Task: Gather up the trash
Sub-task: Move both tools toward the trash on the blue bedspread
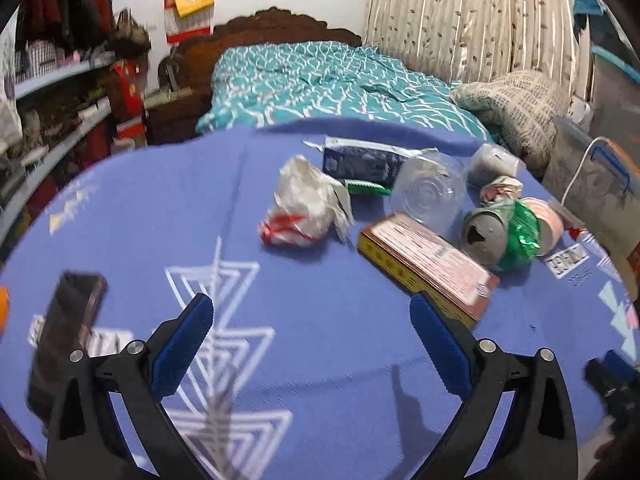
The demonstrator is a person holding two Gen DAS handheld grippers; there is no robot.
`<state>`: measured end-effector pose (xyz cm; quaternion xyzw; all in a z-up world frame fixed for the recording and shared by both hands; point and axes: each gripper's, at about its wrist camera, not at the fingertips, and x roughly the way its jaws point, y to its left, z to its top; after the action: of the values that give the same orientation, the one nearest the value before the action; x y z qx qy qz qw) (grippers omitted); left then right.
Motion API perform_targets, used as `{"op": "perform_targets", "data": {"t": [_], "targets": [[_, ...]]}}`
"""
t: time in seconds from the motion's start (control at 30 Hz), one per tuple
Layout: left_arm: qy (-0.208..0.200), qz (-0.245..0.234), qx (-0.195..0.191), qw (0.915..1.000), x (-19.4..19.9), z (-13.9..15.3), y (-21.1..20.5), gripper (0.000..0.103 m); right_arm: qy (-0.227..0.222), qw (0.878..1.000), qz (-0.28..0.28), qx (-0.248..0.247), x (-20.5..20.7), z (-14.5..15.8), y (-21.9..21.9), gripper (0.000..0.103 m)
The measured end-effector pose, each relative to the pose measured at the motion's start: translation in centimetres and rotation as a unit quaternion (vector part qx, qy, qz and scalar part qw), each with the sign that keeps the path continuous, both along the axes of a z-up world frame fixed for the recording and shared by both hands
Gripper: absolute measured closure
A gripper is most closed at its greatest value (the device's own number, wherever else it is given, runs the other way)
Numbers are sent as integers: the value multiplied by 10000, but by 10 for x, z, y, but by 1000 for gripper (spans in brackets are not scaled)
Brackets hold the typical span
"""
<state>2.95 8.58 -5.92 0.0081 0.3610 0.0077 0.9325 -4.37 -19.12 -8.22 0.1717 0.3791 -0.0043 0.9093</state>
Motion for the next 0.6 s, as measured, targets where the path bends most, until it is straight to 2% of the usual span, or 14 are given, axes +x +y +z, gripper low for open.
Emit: {"op": "perform_targets", "data": {"t": [0.1,0.3,0.4,0.6], "targets": [[-29,-39,94,9999,2,3,1,9,-125,9995,-152,258,-3,2,-8,4],[-101,93,191,9997,3,10,17,9,-434,9980,-283,363,-3,12,-16,10],[-160,199,303,9992,4,12,21,9,-535,9976,-311,303,-5,16,-16,10],[-143,252,276,9992,6,12,26,9,-588,9973,-375,245,-7,18,-21,11]]}}
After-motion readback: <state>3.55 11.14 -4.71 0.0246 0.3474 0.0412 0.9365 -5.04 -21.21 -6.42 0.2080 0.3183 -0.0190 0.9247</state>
